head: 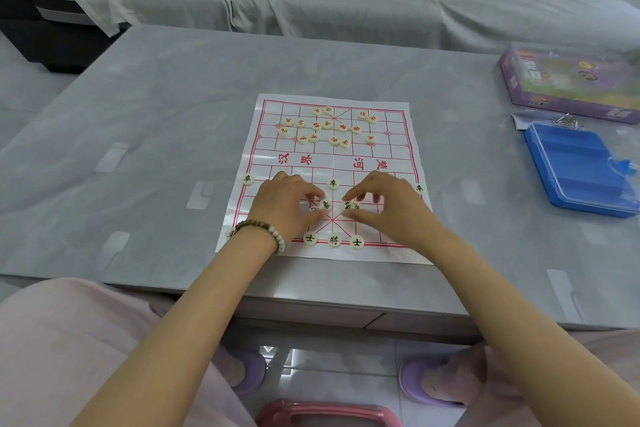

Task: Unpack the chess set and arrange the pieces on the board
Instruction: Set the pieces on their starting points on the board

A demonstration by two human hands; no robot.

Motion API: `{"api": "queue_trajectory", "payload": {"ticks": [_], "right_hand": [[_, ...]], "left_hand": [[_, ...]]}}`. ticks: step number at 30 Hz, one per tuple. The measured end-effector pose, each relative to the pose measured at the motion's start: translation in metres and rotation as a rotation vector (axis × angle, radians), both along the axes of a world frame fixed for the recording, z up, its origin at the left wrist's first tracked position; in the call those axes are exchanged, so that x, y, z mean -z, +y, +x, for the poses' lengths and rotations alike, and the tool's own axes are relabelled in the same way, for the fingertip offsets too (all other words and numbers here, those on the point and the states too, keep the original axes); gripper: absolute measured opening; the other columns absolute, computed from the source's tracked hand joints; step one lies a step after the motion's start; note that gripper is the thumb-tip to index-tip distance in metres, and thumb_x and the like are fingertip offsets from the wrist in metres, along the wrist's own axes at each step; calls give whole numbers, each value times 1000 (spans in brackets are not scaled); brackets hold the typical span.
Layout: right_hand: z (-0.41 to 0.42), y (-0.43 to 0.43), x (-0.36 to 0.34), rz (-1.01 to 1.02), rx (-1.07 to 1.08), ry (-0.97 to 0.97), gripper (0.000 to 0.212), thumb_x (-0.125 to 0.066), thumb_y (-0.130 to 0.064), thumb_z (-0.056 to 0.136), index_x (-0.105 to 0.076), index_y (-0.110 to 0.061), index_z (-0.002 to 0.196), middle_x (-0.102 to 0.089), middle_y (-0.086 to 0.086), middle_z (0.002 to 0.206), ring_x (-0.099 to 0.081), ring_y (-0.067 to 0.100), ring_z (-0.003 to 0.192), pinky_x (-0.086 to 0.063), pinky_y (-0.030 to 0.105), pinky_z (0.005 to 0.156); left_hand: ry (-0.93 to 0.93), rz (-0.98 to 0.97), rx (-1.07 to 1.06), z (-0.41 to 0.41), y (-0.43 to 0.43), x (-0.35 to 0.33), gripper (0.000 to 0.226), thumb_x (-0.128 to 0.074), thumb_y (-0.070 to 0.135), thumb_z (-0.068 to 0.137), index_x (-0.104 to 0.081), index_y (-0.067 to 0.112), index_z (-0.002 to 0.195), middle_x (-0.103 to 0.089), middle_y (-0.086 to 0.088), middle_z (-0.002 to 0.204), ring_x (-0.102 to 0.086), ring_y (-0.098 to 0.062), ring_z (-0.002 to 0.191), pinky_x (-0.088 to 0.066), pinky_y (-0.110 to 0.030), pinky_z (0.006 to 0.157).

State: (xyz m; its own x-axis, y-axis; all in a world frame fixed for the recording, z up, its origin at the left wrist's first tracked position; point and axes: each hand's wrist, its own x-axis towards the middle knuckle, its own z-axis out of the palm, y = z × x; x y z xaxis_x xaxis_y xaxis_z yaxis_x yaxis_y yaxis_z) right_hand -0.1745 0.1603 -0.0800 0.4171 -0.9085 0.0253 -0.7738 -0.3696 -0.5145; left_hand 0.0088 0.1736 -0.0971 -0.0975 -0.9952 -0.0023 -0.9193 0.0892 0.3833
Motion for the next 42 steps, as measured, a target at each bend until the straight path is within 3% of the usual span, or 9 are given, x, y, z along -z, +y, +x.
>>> {"api": "queue_trajectory", "payload": {"ticks": [2, 9, 15, 20, 22, 27, 32, 36, 42], "right_hand": [[-13, 5, -6, 9, 13, -31, 21, -70, -41, 78, -67, -29, 95, -58, -12, 93, -48, 2, 76, -43, 24, 79], [-47, 19, 15, -40, 29, 168, 26, -67, -50, 76, -64, -30, 93, -58, -16, 95, -45, 0, 83, -34, 24, 87], [-54, 12, 23, -68, 134, 129, 29, -66, -49, 78, -64, -27, 97, -61, -11, 97, -46, 3, 83, -27, 22, 84], [-56, 1, 25, -53, 216, 131, 29, -66, -48, 80, -64, -26, 99, -62, -8, 100, -46, 5, 85, -29, 23, 86], [-56, 0, 25, -43, 212, 127, 29, -65, -49, 80, -63, -27, 100, -61, -8, 100, -46, 5, 85, -29, 23, 85], [-60, 2, 20, 59, 164, 35, 27, -67, -42, 81, -64, -32, 106, -57, -12, 105, -45, 3, 84, -39, 31, 94], [-64, 4, 13, 126, 121, 37, 24, -69, -33, 82, -66, -32, 105, -59, -11, 106, -51, 7, 90, -39, 27, 92], [-67, 4, 9, 160, 104, 40, 22, -69, -30, 82, -68, -32, 104, -61, -11, 108, -53, 10, 96, -41, 22, 88], [-70, 6, 7, 143, 107, 20, 17, -73, -30, 78, -69, -29, 94, -60, -16, 96, -53, 6, 88, -44, 26, 89]], "left_hand": [[5, 3, -8, -3, -2, 0, 34, -59, 48, 83, -63, 30, 112, -63, 7, 105, -46, -14, 102, -39, -29, 87], [18, -2, 7, -10, -5, 0, 32, -57, 46, 85, -64, 27, 110, -64, 9, 103, -44, -11, 97, -39, -29, 88], [111, -70, 13, -15, 0, -9, 31, -58, 44, 84, -63, 27, 110, -64, 10, 104, -42, -6, 95, -35, -25, 87], [213, -126, -12, -12, 4, -18, 28, -61, 42, 82, -65, 25, 104, -64, 9, 98, -43, -7, 91, -36, -32, 96], [271, -169, -35, -7, 6, -21, 29, -63, 43, 80, -66, 24, 101, -61, 12, 91, -44, -8, 88, -40, -34, 93], [322, -177, -73, 10, 10, -23, 26, -65, 43, 78, -64, 29, 99, -59, 16, 89, -45, -8, 89, -40, -25, 80], [296, -118, 48, -10, 20, -20, 26, -68, 43, 75, -67, 29, 96, -58, 18, 87, -44, -4, 86, -38, -25, 85], [116, -57, 294, -46, 30, -8, 30, -61, 52, 78, -67, 32, 101, -62, 15, 98, -44, -8, 95, -36, -28, 85], [10, 2, 317, -64, 25, 5, 31, -56, 56, 80, -63, 37, 105, -59, 14, 106, -41, -9, 100, -30, -26, 85]]}}
